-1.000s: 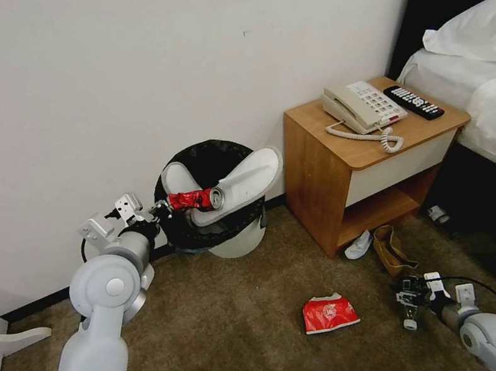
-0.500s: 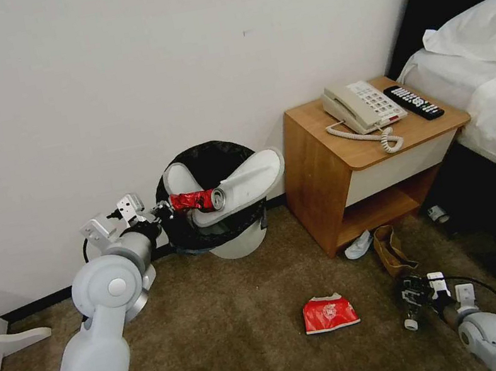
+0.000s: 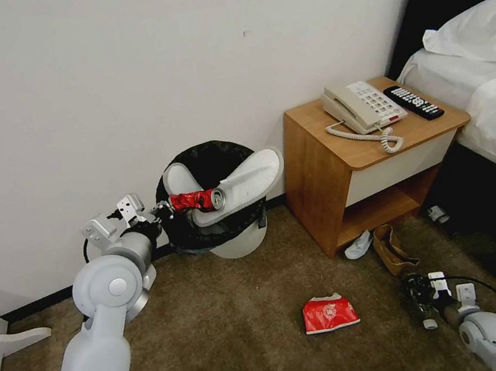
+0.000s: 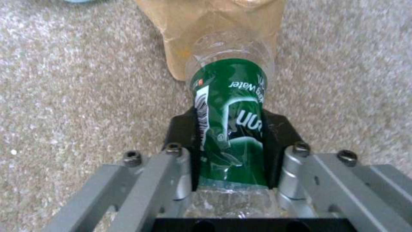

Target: Pick up the trash bin, then pick up the garbage from the floor and place it into the trash bin.

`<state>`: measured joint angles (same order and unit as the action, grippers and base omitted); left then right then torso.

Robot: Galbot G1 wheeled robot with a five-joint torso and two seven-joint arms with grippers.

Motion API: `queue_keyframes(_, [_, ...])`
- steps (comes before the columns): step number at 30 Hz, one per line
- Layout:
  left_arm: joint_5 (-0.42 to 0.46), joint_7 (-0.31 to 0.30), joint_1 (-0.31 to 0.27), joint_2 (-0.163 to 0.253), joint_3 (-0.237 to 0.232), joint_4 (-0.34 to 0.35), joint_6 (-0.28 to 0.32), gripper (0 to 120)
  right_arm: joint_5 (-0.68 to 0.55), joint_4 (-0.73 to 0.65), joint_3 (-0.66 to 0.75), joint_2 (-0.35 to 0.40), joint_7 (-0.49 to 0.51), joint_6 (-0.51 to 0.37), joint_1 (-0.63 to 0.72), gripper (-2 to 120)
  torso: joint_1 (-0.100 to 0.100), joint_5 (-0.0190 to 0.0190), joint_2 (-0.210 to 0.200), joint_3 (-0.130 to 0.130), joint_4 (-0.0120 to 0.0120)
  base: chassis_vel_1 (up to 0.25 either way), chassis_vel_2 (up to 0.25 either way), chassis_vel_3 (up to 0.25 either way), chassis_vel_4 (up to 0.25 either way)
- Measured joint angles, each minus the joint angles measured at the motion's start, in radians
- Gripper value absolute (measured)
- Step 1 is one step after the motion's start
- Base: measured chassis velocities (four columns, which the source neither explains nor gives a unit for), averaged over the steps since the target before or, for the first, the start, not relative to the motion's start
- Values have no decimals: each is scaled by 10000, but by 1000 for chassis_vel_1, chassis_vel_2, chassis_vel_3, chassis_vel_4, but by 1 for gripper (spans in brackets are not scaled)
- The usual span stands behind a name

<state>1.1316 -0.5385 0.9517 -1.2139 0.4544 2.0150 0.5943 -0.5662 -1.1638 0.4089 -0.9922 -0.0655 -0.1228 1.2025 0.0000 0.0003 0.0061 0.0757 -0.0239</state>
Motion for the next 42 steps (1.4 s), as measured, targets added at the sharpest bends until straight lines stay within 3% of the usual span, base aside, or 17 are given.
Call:
queue_keyframes(13, [144,-186,-12,67,48,50,-1,4,150,-1917,678,899,52,70,1314,20,0,-2,0,0,1,0,0,0,0])
queue_keyframes(24, [505,-629,142,284,0,336,99,4,-33,-4347,2086,2241,194,130,3064,20,0,-2,0,0,0,0,0,0,0])
queue_keyframes(42, [1046,-1259,294,481,-115,521,408,4,-78,-7345,3699,3083,171,398,4714,20,0,-5,0,-1,-1,0,0,0,0])
